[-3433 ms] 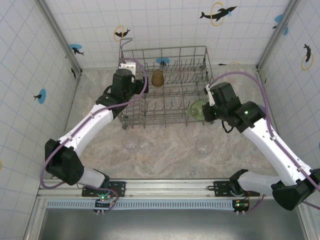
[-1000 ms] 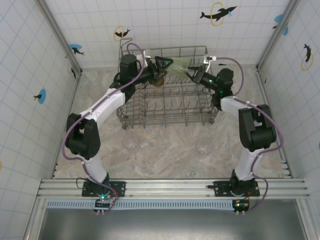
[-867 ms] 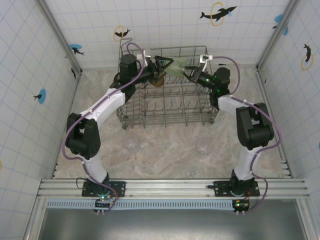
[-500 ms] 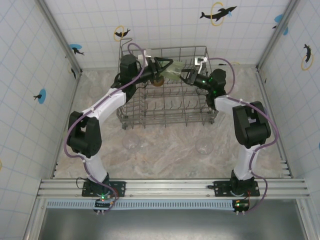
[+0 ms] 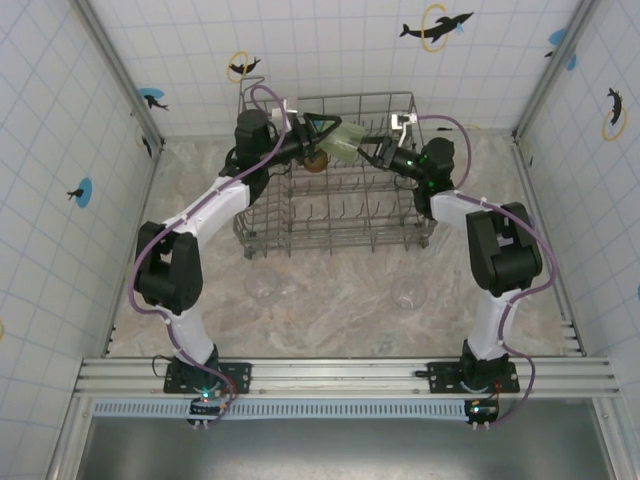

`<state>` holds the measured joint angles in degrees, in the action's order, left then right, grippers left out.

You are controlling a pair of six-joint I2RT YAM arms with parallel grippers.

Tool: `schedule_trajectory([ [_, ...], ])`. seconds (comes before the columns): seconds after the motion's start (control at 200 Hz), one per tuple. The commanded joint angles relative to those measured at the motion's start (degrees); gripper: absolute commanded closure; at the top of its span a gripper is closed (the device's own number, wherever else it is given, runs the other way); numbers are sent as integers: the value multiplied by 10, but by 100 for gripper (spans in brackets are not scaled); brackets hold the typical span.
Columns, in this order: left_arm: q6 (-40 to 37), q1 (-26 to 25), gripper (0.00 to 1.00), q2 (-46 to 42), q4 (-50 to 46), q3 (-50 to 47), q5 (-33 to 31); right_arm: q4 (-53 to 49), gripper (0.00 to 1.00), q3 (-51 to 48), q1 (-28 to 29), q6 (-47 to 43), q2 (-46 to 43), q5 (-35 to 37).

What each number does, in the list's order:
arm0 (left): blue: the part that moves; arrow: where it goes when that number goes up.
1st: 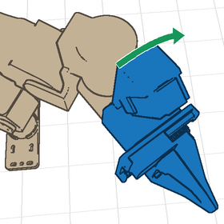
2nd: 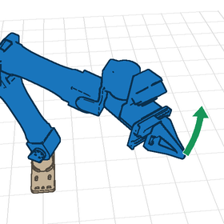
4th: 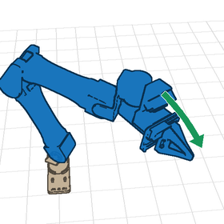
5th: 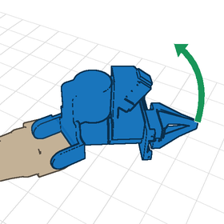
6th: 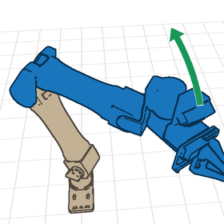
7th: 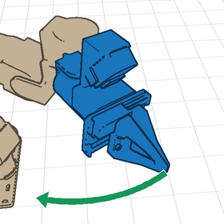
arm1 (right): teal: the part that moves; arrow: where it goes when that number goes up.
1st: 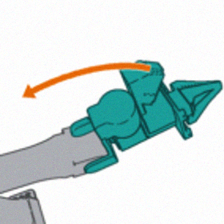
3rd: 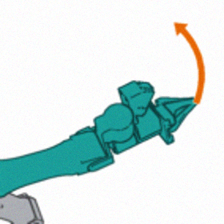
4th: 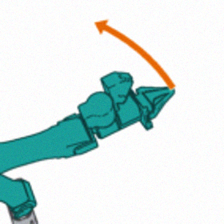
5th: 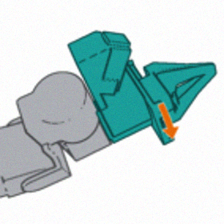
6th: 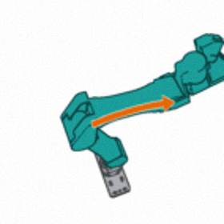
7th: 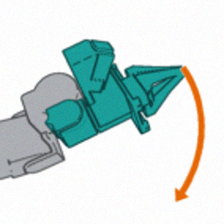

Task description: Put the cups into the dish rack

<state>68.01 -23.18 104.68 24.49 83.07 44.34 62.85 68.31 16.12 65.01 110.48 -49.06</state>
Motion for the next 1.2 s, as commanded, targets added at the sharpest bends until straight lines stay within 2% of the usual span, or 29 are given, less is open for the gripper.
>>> schedule_trajectory([
  [0.0, -55, 4, 100, 5, -20, 36, -11, -38, 55, -17, -16, -44, -48, 6],
  [0.18, -145, 4, 100, 17, -125, 107, -56, -213, 45, -23, -28, -164, -112, 31],
  [0.33, -211, 5, 100, 32, -194, 160, -103, -364, 36, -30, -32, -275, -169, 89],
  [0.571, -295, 4, 100, 53, -256, 204, -181, -510, 27, -61, -30, -377, -260, 178],
  [0.726, -346, -7, 100, 76, -310, 245, -254, -633, 19, -65, -25, -460, -327, 249],
  [0.846, -371, -7, 100, 93, -323, 267, -280, -673, 13, -85, -23, -491, -378, 312],
  [0.866, -375, -27, 100, 96, -325, 271, -285, -678, 12, -91, -23, -496, -387, 322],
  [0.986, -406, -41, 100, 116, -340, 297, -320, -701, 7, -119, -23, -510, -429, 357],
  [1.021, -415, -46, 100, 121, -342, 302, -329, -704, 0, -129, -23, -514, -441, 366],
  [1.196, -453, -67, 100, 154, -342, 329, -369, -718, 1, -183, -22, -524, -501, 404],
])
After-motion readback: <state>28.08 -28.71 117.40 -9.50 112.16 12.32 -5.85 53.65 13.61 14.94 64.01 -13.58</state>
